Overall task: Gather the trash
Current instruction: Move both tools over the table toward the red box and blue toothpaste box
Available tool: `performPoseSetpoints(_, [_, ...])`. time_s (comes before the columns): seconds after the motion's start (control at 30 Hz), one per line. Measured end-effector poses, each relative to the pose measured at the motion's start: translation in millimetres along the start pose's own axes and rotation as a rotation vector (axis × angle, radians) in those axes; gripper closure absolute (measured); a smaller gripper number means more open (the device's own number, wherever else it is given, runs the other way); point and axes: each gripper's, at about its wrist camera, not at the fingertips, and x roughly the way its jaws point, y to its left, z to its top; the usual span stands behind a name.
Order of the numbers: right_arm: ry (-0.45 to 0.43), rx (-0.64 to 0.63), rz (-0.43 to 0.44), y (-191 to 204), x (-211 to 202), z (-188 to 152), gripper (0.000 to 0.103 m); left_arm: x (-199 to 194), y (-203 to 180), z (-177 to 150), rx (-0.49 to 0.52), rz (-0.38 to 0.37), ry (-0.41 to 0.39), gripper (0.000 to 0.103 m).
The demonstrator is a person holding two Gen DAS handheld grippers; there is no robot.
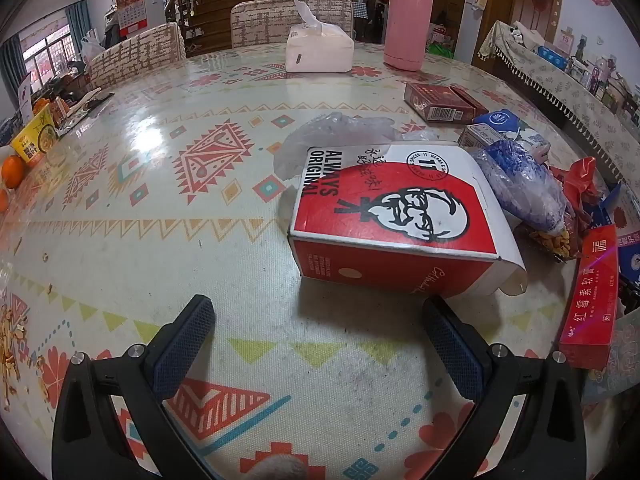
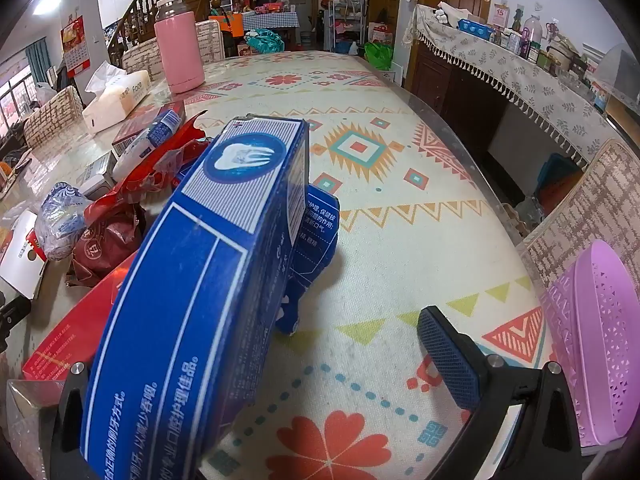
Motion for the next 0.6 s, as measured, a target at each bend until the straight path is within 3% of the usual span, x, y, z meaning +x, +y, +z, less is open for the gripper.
performPoseSetpoints(0.43, [0.027, -0.006, 0.01, -1.4, 4.0, 3.1, 0.0, -9.0, -5.7, -11.2, 0.008, 0.0, 0.056, 0.0])
performPoseSetpoints(0.53, [0.046, -0.017, 0.02, -1.5, 8.1, 9.0, 0.0, -17.2, -0.2, -17.1, -0.026, 0.005, 0.109, 0.0])
performPoseSetpoints(0.6, [0.051, -0.034, 0.036, -4.1, 7.4, 7.6, 0.0, -32.5, 2.9, -25.3, -0.043, -0.012, 0.093, 0.0])
